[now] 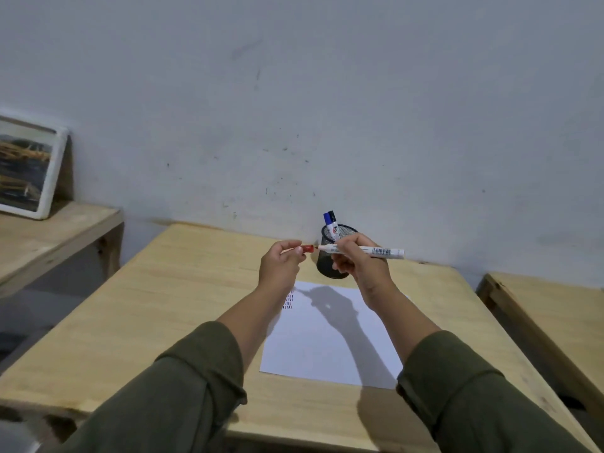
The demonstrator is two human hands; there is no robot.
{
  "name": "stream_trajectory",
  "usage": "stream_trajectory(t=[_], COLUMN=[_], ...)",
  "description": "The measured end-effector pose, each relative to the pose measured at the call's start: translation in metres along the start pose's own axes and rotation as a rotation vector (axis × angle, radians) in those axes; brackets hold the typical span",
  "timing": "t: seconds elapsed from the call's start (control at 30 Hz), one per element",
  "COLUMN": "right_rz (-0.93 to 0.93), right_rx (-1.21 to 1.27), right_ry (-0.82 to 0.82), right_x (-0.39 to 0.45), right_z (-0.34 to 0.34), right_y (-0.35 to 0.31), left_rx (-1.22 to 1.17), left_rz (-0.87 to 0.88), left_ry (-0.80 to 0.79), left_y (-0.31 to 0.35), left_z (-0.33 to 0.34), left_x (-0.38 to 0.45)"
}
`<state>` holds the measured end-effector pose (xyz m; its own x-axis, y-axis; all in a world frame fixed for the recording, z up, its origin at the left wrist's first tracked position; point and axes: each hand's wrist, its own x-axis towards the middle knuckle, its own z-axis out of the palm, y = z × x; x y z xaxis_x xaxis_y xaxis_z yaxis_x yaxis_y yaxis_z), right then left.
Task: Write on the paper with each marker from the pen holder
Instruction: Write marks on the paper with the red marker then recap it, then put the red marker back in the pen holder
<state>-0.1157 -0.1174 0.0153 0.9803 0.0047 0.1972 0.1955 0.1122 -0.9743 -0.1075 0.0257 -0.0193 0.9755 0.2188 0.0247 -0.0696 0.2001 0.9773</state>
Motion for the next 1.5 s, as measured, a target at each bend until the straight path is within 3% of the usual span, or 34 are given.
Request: stream_trajectory(t=[0.5, 0.77, 0.97, 1.27, 1.37, 1.5], right_rz=[-0.045, -0.078, -0.070, -0.015, -0.048, -0.115], right_rx=[-0.025, -0.187, -0.134, 0.102, 0.001, -0.158], right_ry=[-0.030, -0.065, -0.055, 0.004, -0.051, -0.241], right_x=[0.005, 0.002, 0.004, 0.001, -0.001, -0.002], right_z=[-0.004, -0.004, -0.006, 0.003, 0.002, -0.003], right_y=[-0.015, -0.022, -0.022, -0.018, -0.018, -0.026], left_rx=[-0.042, -0.269, -0.325, -0.395, -0.388, -0.475], left_rz=[-0.009, -0.198, -0.296, -0.221, -0.196, -0.223], left_ry=[-0.109, -0.072, -0.101, -0.105, -0.132, -0.146], left_y=[0.021, 0.039, 0.042, 0.040, 0.038, 0.045], left_z=[0.015, 0.026, 0.032, 0.032, 0.028, 0.025], left_x=[-0.003, -0.004, -0.006, -0.007, -0.007, 0.003])
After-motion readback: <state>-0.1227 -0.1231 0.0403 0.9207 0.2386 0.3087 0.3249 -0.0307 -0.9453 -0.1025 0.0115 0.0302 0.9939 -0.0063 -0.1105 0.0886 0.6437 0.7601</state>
